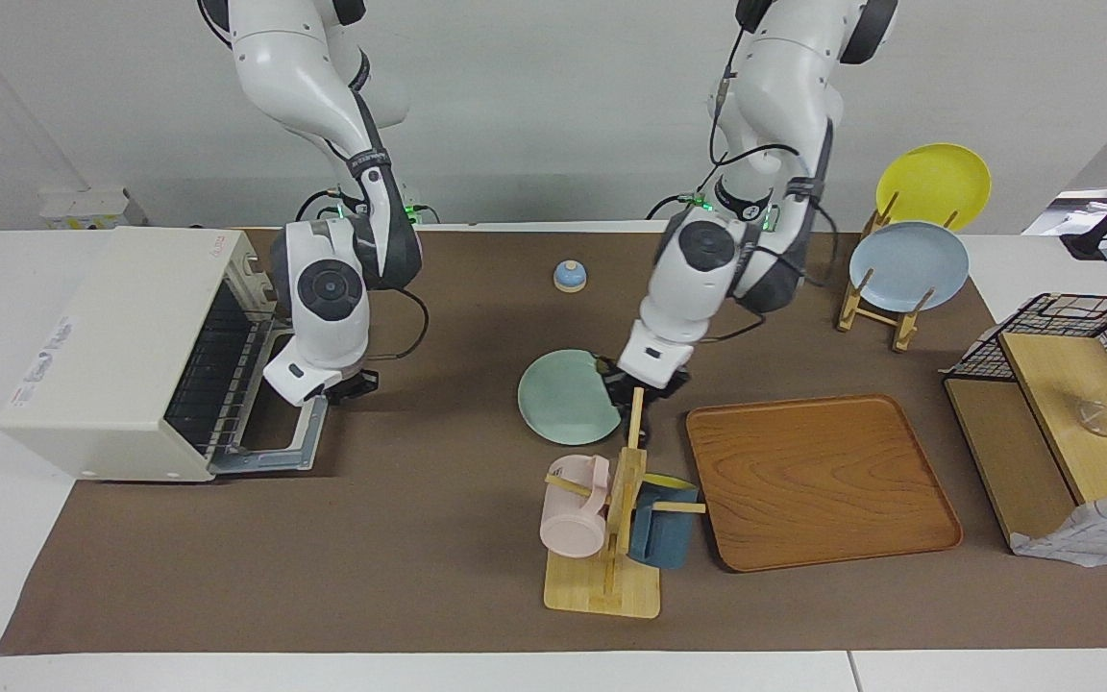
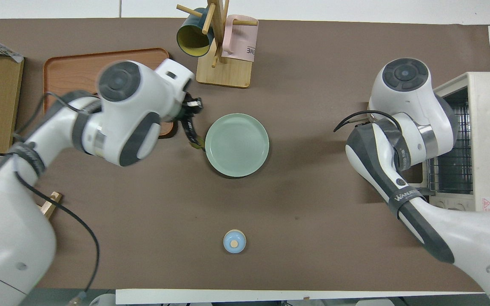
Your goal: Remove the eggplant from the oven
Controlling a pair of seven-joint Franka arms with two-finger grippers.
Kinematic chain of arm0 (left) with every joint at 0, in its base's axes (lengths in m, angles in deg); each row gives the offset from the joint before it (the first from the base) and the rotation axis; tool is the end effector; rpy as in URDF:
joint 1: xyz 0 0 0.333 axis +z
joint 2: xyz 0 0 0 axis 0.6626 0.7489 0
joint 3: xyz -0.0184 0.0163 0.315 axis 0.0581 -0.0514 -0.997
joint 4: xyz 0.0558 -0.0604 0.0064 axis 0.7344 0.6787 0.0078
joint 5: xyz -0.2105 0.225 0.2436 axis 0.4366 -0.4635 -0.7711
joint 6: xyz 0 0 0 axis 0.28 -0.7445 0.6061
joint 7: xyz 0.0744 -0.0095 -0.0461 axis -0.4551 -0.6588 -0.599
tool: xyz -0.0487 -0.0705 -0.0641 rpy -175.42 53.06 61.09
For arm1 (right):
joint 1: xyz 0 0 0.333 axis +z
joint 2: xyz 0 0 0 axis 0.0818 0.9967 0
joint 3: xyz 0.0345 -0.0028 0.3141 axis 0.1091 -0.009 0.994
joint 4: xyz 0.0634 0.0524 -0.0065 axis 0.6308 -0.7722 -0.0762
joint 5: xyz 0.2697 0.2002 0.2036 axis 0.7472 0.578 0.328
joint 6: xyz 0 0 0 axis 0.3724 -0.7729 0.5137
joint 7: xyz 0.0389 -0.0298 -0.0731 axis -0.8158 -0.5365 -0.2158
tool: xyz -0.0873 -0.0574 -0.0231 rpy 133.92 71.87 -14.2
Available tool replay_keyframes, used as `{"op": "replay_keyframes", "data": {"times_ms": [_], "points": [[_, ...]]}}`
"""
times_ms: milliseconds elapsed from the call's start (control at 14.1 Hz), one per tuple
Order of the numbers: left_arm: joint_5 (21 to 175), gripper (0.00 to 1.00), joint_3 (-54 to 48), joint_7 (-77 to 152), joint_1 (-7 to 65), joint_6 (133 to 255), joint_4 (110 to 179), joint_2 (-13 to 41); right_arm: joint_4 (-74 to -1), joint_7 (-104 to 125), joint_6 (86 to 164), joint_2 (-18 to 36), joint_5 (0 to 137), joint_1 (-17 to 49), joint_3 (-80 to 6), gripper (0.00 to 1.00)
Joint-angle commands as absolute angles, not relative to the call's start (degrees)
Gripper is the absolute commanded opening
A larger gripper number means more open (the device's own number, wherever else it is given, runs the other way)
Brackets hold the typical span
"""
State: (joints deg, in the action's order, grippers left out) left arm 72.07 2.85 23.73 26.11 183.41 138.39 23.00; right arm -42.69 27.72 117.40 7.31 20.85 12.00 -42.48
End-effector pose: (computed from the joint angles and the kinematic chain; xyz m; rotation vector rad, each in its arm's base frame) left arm 0.5945 -0.2564 0.3793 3.0534 0.1343 0.1297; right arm 0.5819 0.0700 0.3619 2.8361 0.1763 -0.2618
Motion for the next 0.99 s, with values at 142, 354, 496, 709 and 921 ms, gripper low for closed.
{"op": "replay_keyframes", "data": {"times_ms": [142, 354, 496, 709, 921], "points": [[71.18, 0.0, -7.69, 44.17, 28.76, 193.99, 138.74, 28.95, -42.54, 11.21, 113.38, -1.62, 19.64, 1.28, -42.61, 0.0], [71.18, 0.06, -8.67, 51.38, 30.43, 196.42, 138.57, 30.2, -39.65, 9.6, 112.33, -4.25, 30.31, -1.11, -42.87, 0.88], [71.18, 0.9, -9.02, 50.79, 29.82, 194.84, 138.74, 29.85, -35.27, 9.6, 107.69, -6.98, 37.11, -2.07, -42.88, 1.0], [71.09, 1.0, -9.99, 50.61, 30.43, 186.26, 138.57, 23.37, -25.16, 9.86, 97.06, -6.73, 37.05, -2.25, -42.96, 1.0], [71.09, 1.0, -14.46, 51.04, 28.59, 168.88, 135.69, 13.8, -25.48, 9.95, 95.53, -6.72, 37.22, -3.31, -43.14, 1.0]]}}
